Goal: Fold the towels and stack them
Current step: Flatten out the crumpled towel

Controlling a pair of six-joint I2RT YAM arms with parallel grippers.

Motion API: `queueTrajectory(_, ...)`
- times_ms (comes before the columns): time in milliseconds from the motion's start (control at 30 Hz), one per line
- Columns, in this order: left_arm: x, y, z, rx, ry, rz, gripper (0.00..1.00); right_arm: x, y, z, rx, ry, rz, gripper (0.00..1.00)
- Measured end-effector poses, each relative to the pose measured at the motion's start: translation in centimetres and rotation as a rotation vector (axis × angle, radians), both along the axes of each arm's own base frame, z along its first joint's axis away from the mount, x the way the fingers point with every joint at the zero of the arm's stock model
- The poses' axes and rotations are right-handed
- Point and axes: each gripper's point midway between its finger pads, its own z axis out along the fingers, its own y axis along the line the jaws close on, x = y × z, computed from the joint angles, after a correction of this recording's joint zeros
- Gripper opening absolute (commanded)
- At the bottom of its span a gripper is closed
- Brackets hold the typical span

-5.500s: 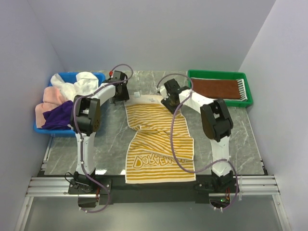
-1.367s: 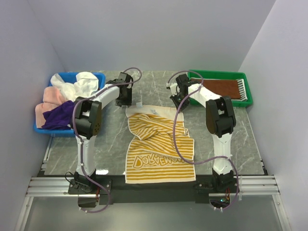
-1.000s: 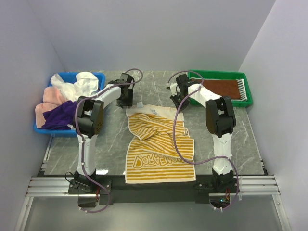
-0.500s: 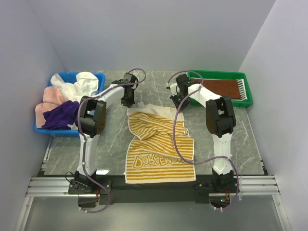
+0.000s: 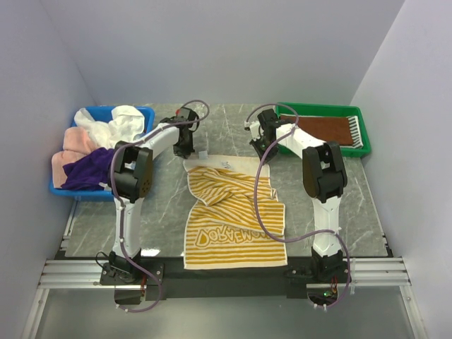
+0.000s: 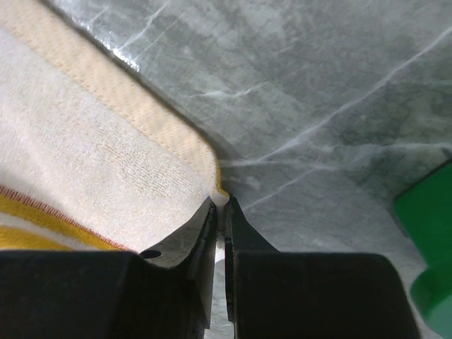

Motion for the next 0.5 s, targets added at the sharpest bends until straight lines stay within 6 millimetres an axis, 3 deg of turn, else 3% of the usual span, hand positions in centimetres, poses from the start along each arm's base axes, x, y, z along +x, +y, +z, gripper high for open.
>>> queueTrajectory(100, 0.5, 1.0, 1.0, -0.006, -0.017, 0.024, 0.00, 0.9, -0.1, 0.7, -0.006, -0.044, -0.020, 0.00)
queueTrajectory(233, 2.7, 1.3, 4.2, -0.033, -0.106, 0.036, 0.01, 2.8, 0.1, 2.7, -0.003, -0.127, -0.046, 0.00)
queueTrajectory(500, 8.0, 1.2, 13.2, -0.109, -0.386, 0.038, 0.01, 10.0, -0.4, 10.8, -0.009, -0.452, -0.154, 0.00)
